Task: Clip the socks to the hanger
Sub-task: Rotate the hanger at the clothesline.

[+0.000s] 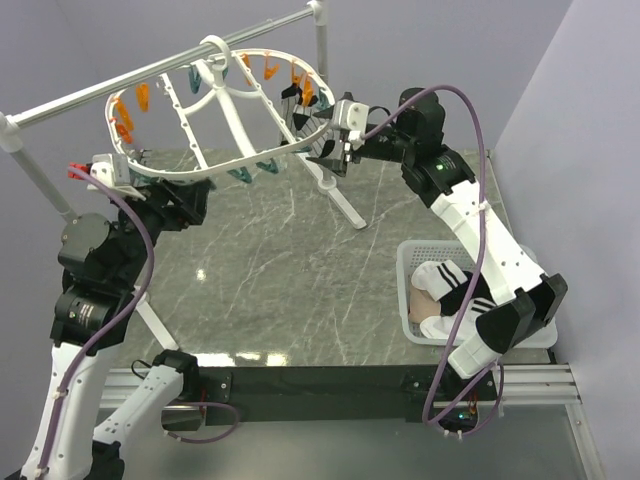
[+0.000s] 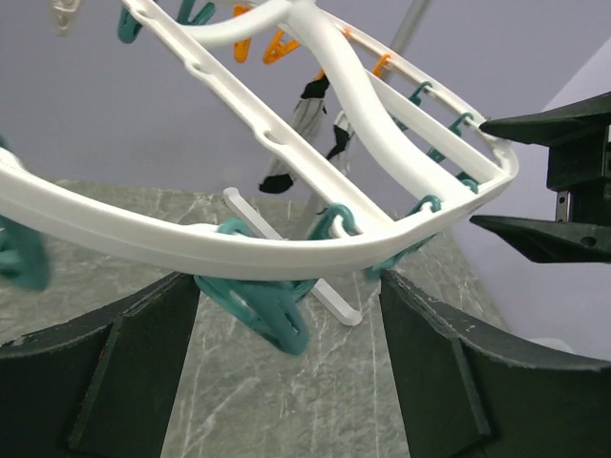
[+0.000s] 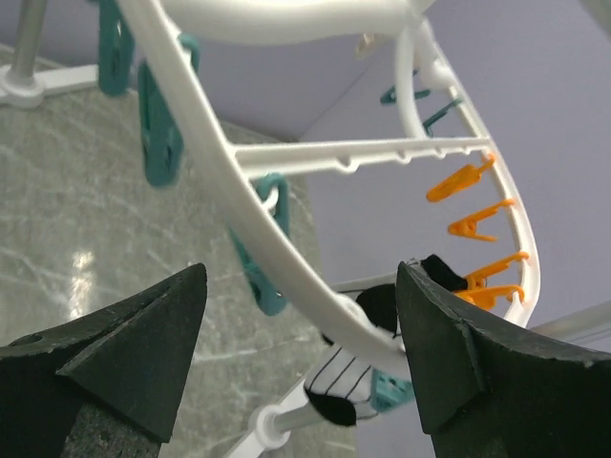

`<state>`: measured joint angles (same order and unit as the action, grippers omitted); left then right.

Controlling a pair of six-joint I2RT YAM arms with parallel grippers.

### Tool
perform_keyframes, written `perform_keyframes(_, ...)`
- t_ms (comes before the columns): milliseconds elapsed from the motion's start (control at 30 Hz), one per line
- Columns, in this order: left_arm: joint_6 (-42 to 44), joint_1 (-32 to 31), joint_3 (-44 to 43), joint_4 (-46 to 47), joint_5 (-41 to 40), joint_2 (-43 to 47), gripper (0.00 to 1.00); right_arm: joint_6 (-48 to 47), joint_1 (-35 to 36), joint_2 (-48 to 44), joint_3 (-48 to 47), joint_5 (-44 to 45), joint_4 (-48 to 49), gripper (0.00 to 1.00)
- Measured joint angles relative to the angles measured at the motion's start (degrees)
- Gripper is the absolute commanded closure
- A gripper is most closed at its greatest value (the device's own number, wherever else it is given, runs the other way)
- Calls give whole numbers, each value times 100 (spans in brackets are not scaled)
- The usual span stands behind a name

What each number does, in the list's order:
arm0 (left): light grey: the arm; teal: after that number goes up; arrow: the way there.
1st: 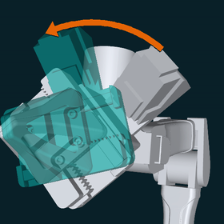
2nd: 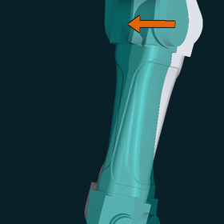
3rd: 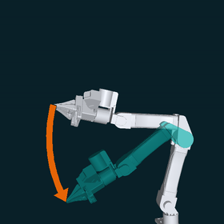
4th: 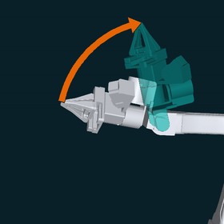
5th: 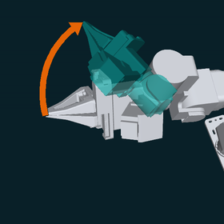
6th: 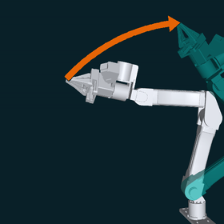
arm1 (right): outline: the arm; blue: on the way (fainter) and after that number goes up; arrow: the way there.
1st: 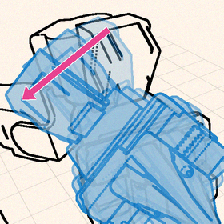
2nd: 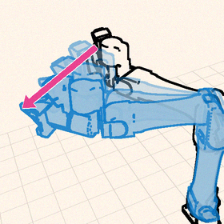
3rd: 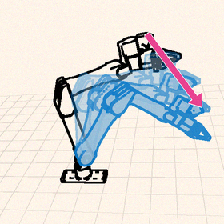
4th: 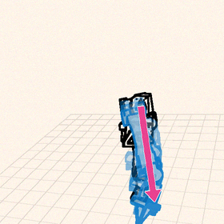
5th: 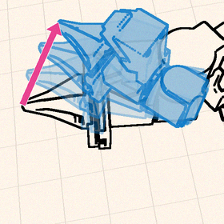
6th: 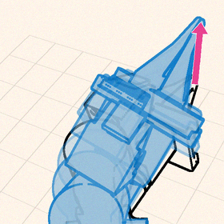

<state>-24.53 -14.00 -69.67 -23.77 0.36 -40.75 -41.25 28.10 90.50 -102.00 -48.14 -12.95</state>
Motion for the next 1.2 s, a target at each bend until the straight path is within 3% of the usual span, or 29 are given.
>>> perform_keyframes(233, -13, 0, 35, 267, 188, -197, 20, -520, -2, -129, 46, 120, -721, 13)
perform_keyframes(400, -13, 0, 48, 411, 245, -345, 20, -455, -2, -944, 960, 195, -402, 13)
perform_keyframes(767, -35, 0, 256, 472, 326, -435, 23, 2138, 0, -2806, 2522, 227, 1779, 13)
perform_keyframes(967, -81, 0, 337, 603, 365, -361, 25, 3635, 168, -2586, 2763, 273, 2441, 16)
perform_keyframes(1200, -181, 0, 468, 739, 463, -216, 28, 3960, 1215, -2232, 3023, 883, 2468, 18)
